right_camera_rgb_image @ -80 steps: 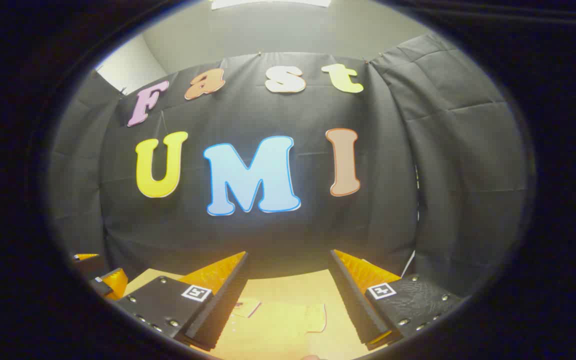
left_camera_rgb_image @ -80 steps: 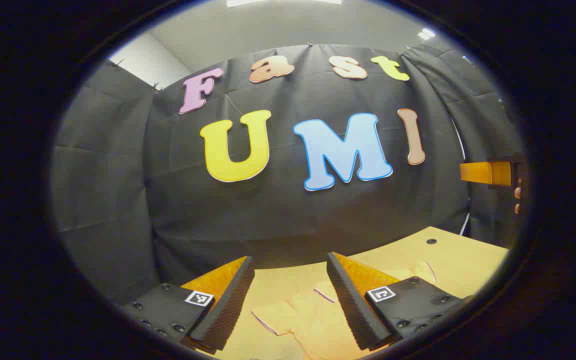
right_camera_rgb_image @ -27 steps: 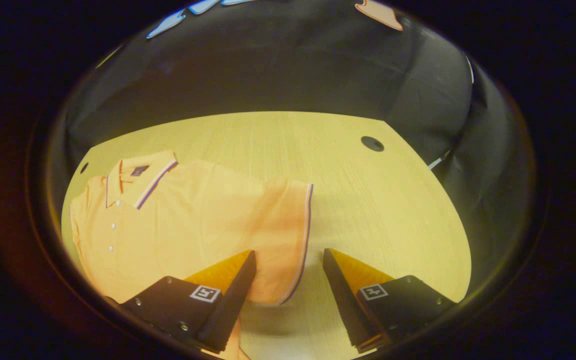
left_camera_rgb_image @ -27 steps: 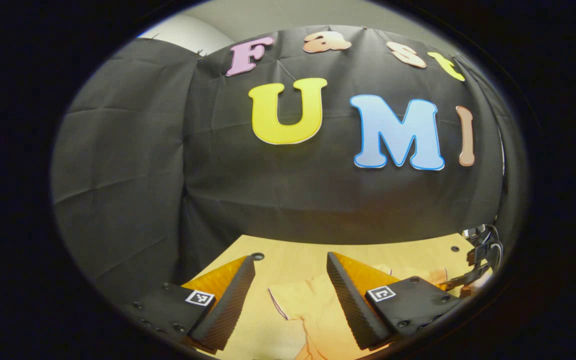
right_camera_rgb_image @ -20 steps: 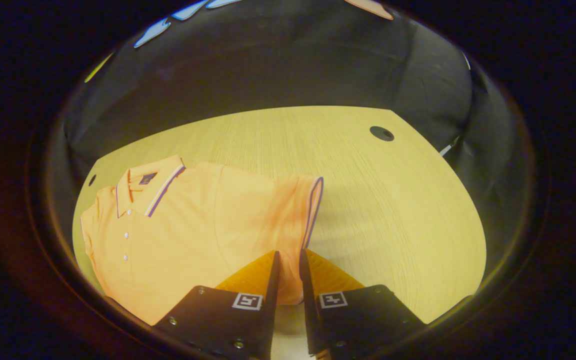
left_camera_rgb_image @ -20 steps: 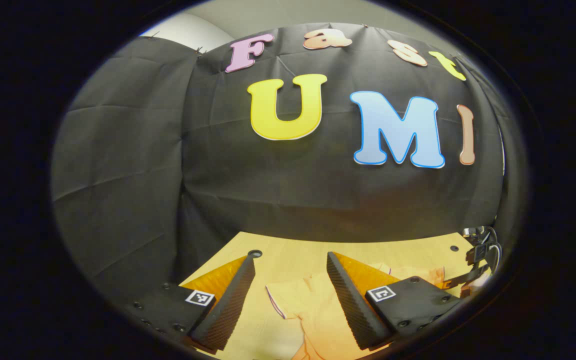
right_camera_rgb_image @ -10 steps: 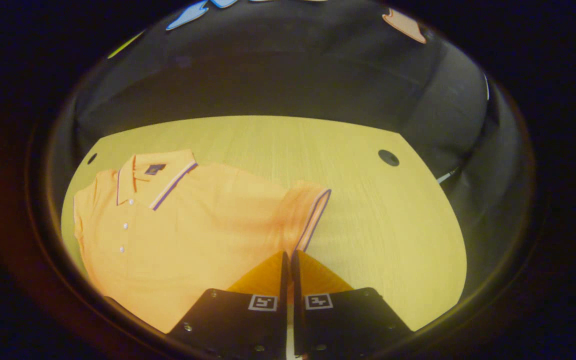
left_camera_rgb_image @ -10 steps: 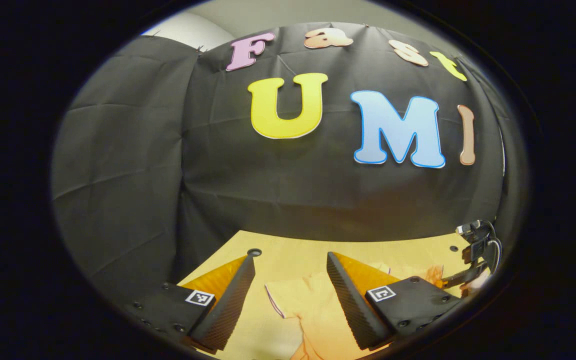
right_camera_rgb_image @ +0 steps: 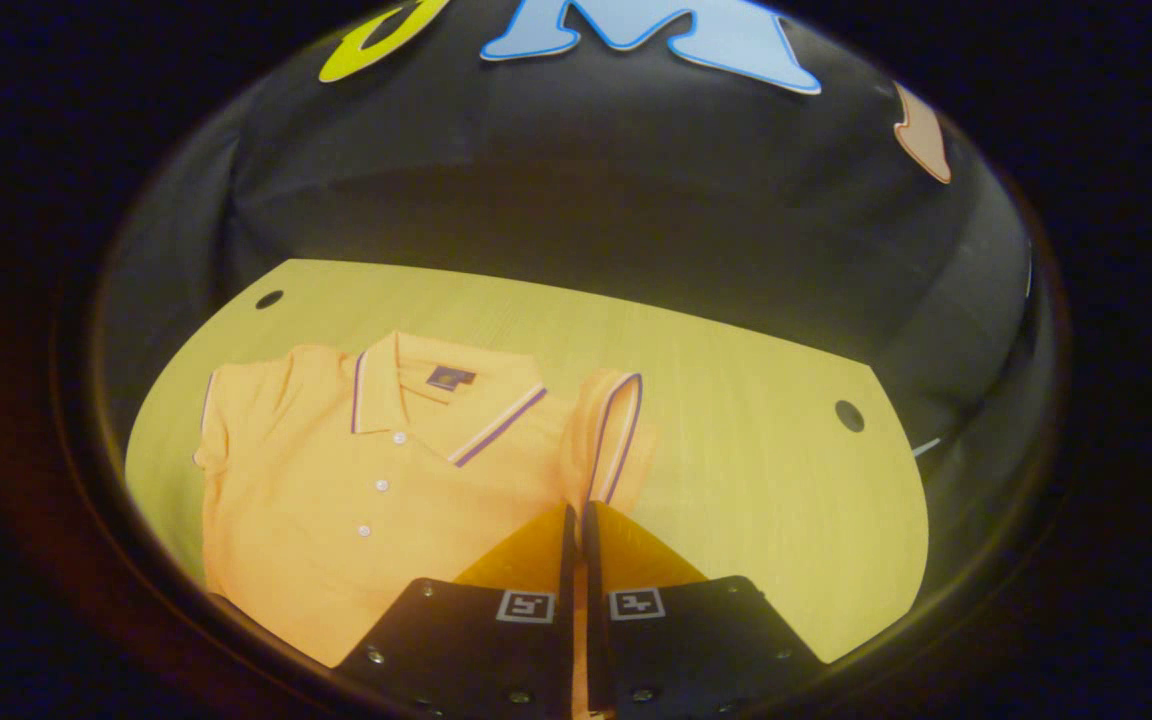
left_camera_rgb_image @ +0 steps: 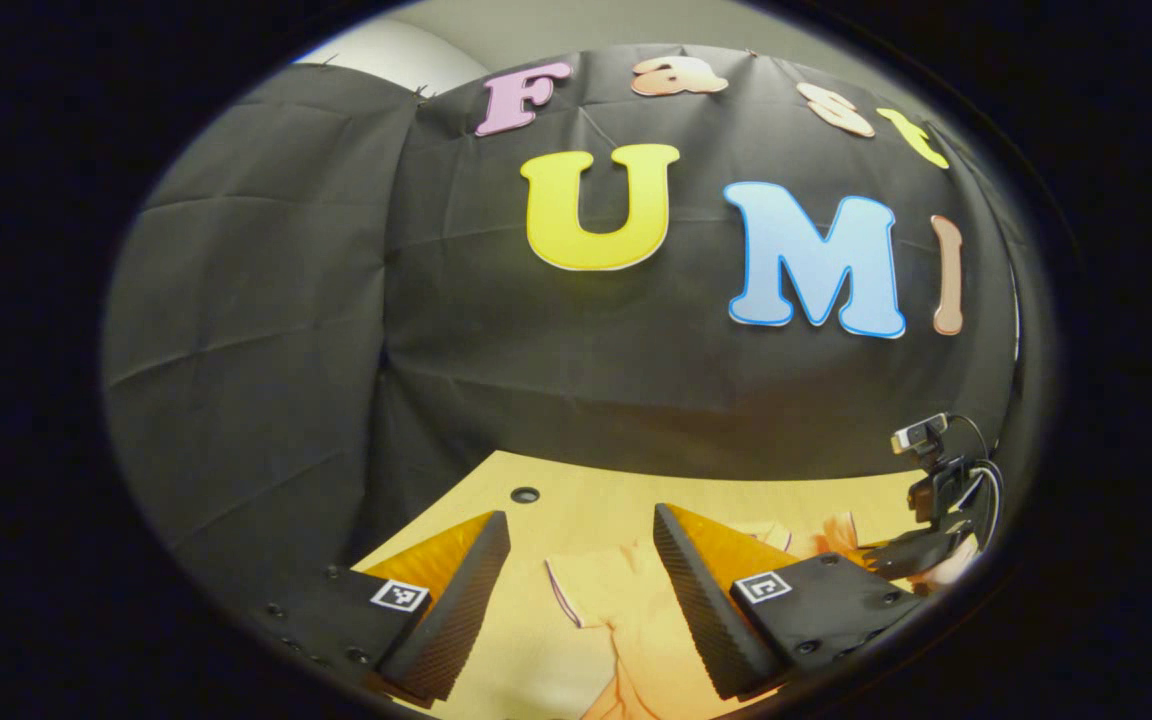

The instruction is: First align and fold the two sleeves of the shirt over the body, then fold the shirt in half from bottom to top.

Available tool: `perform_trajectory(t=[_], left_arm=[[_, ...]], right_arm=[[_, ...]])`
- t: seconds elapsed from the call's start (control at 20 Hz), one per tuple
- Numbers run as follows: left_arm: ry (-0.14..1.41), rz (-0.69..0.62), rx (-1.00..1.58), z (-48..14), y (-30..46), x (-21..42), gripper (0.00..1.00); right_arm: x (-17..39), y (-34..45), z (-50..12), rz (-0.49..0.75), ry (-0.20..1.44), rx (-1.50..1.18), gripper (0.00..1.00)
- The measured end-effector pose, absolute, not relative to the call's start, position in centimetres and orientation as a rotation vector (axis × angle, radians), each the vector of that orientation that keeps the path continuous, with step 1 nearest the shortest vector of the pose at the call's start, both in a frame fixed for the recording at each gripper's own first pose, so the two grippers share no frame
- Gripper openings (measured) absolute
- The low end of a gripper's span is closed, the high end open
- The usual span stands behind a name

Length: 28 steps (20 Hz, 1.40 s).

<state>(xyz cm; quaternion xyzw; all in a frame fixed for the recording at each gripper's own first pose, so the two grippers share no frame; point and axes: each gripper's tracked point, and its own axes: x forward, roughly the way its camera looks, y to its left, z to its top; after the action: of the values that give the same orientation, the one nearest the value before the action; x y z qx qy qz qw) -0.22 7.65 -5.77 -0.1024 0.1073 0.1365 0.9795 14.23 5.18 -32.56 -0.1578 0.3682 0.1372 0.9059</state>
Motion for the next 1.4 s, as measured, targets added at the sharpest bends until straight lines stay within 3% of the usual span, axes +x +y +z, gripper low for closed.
perform_trajectory(t=[0.1,0.15,0.35,0.5,0.6,1.0,1.05,1.1,1.15,1.3,1.4], left_arm=[[0.221,0.290,-0.202,-6.1,8.3,-0.9,0.99],[0.223,0.299,-0.202,-6.1,8.6,-1.2,0.95],[0.234,0.335,-0.203,-6.7,10.1,-2.7,0.95],[0.239,0.353,-0.205,-7.1,10.8,-3.6,0.99],[0.243,0.359,-0.207,-7.5,11.0,-3.9,0.95],[0.261,0.321,-0.224,-9.9,10.2,-2.2,0.95],[0.266,0.311,-0.224,-10.3,10.0,-1.8,0.99],[0.272,0.302,-0.224,-10.7,9.8,-1.3,0.95],[0.279,0.290,-0.224,-11.1,9.6,-0.9,0.99],[0.309,0.253,-0.233,-12.9,8.8,0.8,0.95],[0.329,0.223,-0.241,-14.2,8.1,2.1,0.99]], right_arm=[[13.4,6.9,-33.4,0.325,0.775,-0.347,0.06],[13.0,7.7,-33.9,0.344,0.782,-0.356,0.06],[12.1,9.2,-35.6,0.380,0.820,-0.388,0.06],[11.4,10.0,-36.0,0.396,0.843,-0.370,0.10],[11.3,10.3,-35.3,0.400,0.833,-0.354,0.29],[10.0,10.2,-30.5,0.408,0.754,-0.305,0.30],[9.6,10.2,-29.6,0.410,0.737,-0.298,0.30],[9.3,10.2,-28.5,0.412,0.717,-0.291,0.30],[8.9,10.3,-27.6,0.414,0.699,-0.279,0.30],[7.3,10.3,-25.0,0.417,0.662,-0.237,0.29],[6.0,10.3,-23.2,0.421,0.643,-0.191,0.29]])
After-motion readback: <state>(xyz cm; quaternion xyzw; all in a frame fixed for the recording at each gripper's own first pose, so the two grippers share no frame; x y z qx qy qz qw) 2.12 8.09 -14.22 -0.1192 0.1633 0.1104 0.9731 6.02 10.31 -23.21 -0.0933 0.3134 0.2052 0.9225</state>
